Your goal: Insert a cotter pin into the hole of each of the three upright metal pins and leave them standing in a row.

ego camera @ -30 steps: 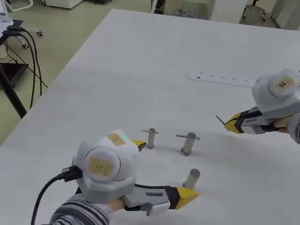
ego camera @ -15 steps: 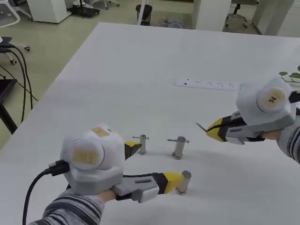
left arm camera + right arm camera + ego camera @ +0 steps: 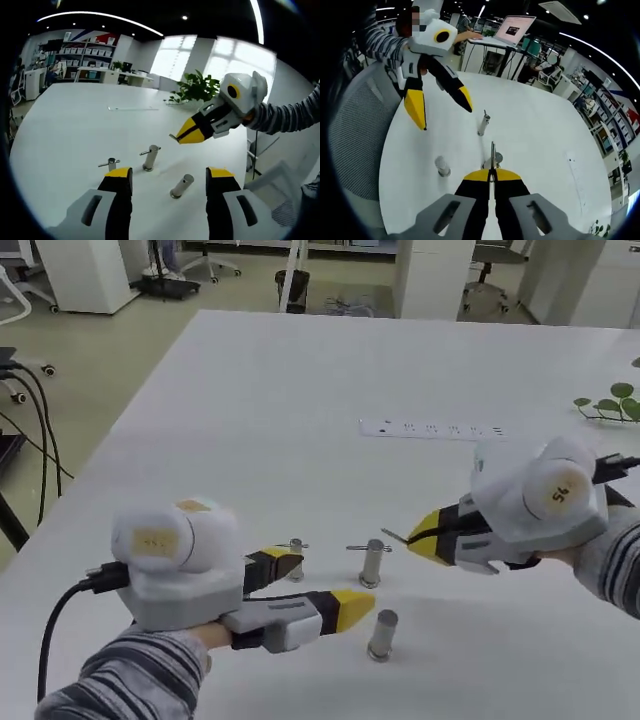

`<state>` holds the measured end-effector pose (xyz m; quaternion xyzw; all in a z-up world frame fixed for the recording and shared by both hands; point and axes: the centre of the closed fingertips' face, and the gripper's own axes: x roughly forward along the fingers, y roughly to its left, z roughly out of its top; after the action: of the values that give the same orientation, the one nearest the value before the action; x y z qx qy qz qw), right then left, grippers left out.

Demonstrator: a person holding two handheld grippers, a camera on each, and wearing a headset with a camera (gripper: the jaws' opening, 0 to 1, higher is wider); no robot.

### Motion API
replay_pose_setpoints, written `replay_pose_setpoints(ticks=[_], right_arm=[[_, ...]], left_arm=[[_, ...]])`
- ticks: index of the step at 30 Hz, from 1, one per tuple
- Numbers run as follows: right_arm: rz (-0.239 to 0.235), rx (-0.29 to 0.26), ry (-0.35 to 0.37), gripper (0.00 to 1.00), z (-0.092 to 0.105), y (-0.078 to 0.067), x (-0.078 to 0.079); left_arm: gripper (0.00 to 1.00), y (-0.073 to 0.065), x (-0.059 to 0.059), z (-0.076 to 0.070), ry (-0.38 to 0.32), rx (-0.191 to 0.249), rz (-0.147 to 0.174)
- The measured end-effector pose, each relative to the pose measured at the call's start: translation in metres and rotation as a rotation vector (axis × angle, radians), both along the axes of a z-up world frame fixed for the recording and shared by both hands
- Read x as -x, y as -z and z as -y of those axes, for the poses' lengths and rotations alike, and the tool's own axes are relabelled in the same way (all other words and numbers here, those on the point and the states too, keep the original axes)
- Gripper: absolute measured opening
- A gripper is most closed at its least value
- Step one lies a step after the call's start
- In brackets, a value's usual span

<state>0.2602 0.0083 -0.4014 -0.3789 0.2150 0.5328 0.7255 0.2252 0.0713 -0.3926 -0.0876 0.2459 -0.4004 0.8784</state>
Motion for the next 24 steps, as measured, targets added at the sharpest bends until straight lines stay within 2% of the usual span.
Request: replay_pose_setpoints(ticks=[14, 20, 24], right_arm=[[0.061, 0.049, -0.161, 0.00, -0.017, 0.003, 0.030], [0.083, 0.060, -0.204, 0.00, -0.023, 0.001, 0.040], [0.095, 0.064, -0.231, 0.00, -0.027, -0.002, 0.045]], left_arm=[[0.34, -0.005, 0.003, 0.017, 0.005, 0.127, -0.101], [0.21, -0.003, 0.006, 0.019, 0.004, 0.149, -0.142], [0.13, -0.004, 0.008, 0.021, 0.003, 0.182, -0.164]])
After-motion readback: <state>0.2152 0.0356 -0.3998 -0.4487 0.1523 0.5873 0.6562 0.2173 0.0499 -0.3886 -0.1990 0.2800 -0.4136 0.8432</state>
